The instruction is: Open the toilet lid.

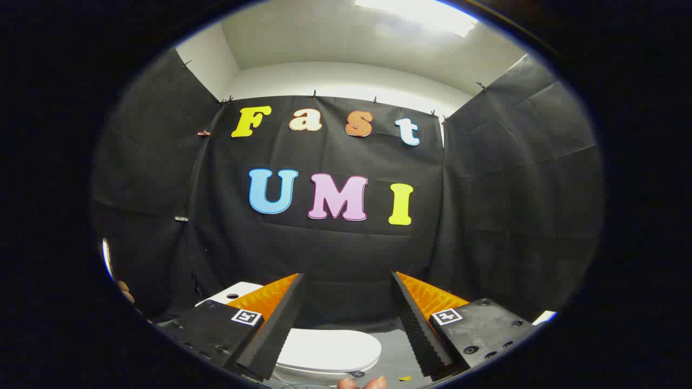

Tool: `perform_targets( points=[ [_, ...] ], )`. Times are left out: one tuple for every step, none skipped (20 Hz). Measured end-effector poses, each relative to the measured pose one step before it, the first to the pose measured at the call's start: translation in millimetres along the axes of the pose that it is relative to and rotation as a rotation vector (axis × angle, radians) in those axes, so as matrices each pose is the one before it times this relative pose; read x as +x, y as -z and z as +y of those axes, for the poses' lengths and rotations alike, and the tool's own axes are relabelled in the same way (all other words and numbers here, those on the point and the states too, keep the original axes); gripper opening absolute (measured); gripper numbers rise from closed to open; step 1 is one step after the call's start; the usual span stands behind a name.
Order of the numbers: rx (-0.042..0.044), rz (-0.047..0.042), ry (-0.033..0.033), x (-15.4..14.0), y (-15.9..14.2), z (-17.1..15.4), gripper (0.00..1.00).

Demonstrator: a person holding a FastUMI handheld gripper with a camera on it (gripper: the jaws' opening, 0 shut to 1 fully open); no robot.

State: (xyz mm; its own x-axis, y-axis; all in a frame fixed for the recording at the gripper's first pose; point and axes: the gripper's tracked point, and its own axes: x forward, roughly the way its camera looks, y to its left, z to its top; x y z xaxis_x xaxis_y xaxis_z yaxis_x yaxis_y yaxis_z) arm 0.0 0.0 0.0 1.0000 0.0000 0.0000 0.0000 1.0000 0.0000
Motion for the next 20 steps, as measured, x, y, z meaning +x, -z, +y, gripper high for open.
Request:
perform_targets(
  points=[
    [0.00056,0.00291,-0.00223,0.75,2.05,0.74,0.98],
    [0.00079,0.00536,-0.00366,0.62,2.30,1.72,0.98],
    [0.00021,0.00558,-0.00316,0.39,3.24,0.86,0.98],
    [-0.00034,0.00457,-0.00415,0.17,2.26,1.19,0.98],
    [-0.00165,0.00554,-0.00056,0.38,2.36,-0.50,0.98],
    [-0.00011,0.00235,0.00068,0.30,0.51,-0.13,0.98],
    [0.00386,0.00260,0.00360,-0.20,0.30,-1.51,0.98],
    [0.00580,0.00233,-0.00127,0.87,0.47,0.43,0.98],
    [0.00250,0.00183,0.00065,-0.50,-0.52,0.63,0.98],
    [-0.00254,0.00157,0.00325,-0.20,0.19,-0.82,0.98],
    [-0.00394,0.00010,0.00223,0.65,0.88,-0.73,0.98],
    [-0.00276,-0.00252,0.00052,0.31,-0.78,0.15,0.98],
    [-0.00204,-0.00122,0.00025,-0.03,-2.34,1.56,0.98],
    [-0.00001,-0.00310,-0.00002,-0.18,-0.61,0.53,0.98],
    [-0.00101,-0.00255,-0.00263,-0.53,-2.10,1.10,0.98],
    [-0.00293,-0.00081,-0.00283,-0.05,-0.95,2.82,0.98],
    [-0.00381,-0.00189,-0.00489,-0.75,-0.07,2.31,0.98],
    [-0.00154,-0.00251,-0.00513,0.31,-0.82,2.89,0.98],
    [0.00373,-0.00142,-0.00745,-0.26,-0.30,3.50,0.98],
    [0.00554,0.00321,-0.00416,-0.81,1.19,1.65,0.98]
  ],
)
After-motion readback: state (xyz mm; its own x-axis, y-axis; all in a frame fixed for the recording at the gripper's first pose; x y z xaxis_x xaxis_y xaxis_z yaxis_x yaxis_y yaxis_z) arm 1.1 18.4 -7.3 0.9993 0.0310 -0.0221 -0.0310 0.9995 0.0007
